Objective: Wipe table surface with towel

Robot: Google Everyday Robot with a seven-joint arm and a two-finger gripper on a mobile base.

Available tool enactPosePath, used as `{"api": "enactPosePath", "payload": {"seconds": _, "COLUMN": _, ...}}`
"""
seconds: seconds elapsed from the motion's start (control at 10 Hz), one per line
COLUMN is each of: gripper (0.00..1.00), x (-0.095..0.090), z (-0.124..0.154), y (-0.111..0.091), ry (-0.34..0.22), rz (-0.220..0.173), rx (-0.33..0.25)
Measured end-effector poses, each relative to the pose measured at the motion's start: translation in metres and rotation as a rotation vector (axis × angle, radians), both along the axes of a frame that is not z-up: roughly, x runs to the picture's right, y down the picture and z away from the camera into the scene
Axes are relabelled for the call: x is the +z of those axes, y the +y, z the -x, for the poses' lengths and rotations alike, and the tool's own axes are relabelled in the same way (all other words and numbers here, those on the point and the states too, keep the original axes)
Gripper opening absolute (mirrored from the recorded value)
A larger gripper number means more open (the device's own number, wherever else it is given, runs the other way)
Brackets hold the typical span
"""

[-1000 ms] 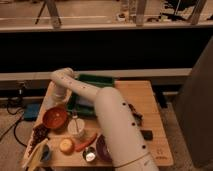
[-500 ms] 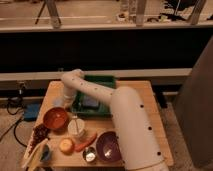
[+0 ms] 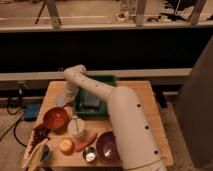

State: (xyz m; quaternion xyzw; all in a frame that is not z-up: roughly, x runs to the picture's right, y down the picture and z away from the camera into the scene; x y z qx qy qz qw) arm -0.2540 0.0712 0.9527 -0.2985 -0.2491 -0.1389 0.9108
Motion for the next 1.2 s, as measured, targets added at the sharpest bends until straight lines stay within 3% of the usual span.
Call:
{"api": "enactPosePath", "payload": {"seconds": 0.3, "gripper": 0.02, "x": 0.018, "z": 0.007, "y": -0.019, "ry": 0.019, "rz": -0.003, "rx": 0.015}}
{"api": "enactPosePath", "payload": {"seconds": 0.8, "gripper": 0.02, "x": 0.021, "z": 0.04, "y": -0.046, "ry": -0.008, "rz": -0.018, "rx": 0.049}}
{"api": "enactPosePath", "payload": {"seconds": 1.2, "gripper": 0.02, "x": 0.021, "z": 0.07, "y": -0.036, "ry": -0.055, "rz": -0.008, "rx": 0.008}}
